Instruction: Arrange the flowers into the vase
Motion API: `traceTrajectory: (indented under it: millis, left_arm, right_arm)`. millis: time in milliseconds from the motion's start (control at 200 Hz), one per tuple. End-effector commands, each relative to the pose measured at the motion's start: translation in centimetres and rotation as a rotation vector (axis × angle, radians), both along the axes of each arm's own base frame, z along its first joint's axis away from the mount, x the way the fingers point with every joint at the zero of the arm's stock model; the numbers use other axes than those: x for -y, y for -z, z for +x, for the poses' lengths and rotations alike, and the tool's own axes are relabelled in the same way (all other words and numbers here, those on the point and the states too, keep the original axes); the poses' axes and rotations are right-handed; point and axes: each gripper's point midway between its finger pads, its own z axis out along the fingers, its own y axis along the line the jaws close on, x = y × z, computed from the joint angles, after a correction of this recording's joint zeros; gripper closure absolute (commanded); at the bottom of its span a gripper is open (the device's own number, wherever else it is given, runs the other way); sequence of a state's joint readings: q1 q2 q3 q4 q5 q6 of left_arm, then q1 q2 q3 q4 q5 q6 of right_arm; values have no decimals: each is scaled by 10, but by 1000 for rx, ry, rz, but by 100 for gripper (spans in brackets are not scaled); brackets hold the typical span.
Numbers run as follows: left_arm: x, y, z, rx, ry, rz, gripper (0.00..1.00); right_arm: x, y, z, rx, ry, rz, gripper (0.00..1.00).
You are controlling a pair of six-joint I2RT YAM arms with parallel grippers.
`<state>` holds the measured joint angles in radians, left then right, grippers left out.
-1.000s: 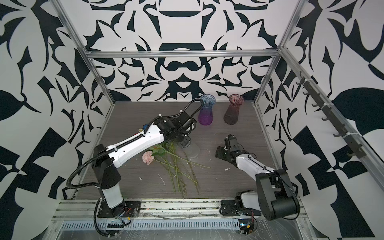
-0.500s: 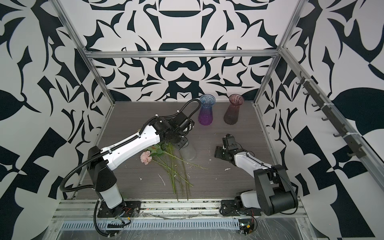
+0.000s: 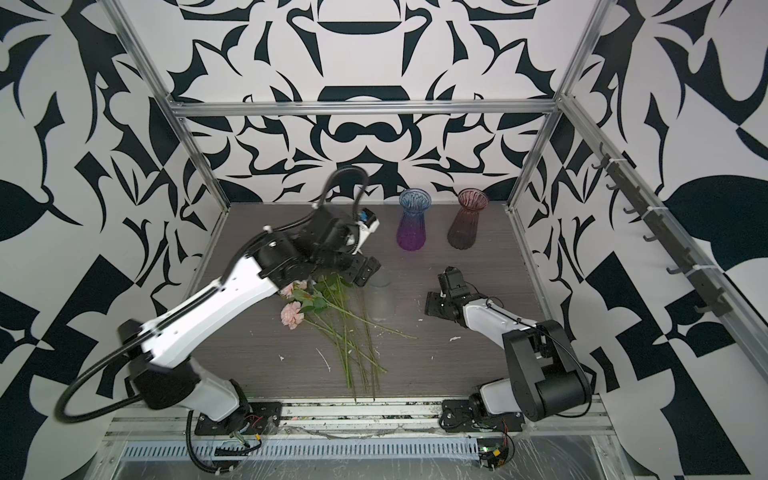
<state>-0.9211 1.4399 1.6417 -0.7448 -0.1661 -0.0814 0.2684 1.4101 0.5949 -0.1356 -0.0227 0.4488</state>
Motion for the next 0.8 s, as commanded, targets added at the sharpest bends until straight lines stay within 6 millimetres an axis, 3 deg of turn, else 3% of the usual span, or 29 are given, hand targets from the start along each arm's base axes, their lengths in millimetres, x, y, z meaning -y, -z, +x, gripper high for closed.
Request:
traceTrajectory:
  millis: [0, 70, 160, 295, 395, 565, 790]
  left_arm:
    - [-13, -49, -18, 110, 4, -283, 1]
    - [-32, -42, -23, 130, -61, -390, 1]
    - [-61, -6, -22, 44, -224, -472, 1]
    - [-98, 58, -28, -131, -440, -438, 1]
    - [-113, 92, -41, -232, -510, -407, 1]
    - [-124, 120, -57, -325, -543, -453, 1]
    - [-149, 132, -65, -333, -630, -497, 1]
  right_arm:
    - [-18, -9, 7, 21, -78, 22, 32]
    - [-26, -9, 6, 25, -116, 30, 32]
    - [-34, -13, 4, 39, -150, 28, 32]
    - [-40, -21, -1, 71, -176, 30, 33]
    - [-43, -23, -12, -15, -152, 66, 35]
    - [-60, -21, -42, -90, -139, 189, 36]
    - [-59, -10, -68, -177, -102, 223, 35]
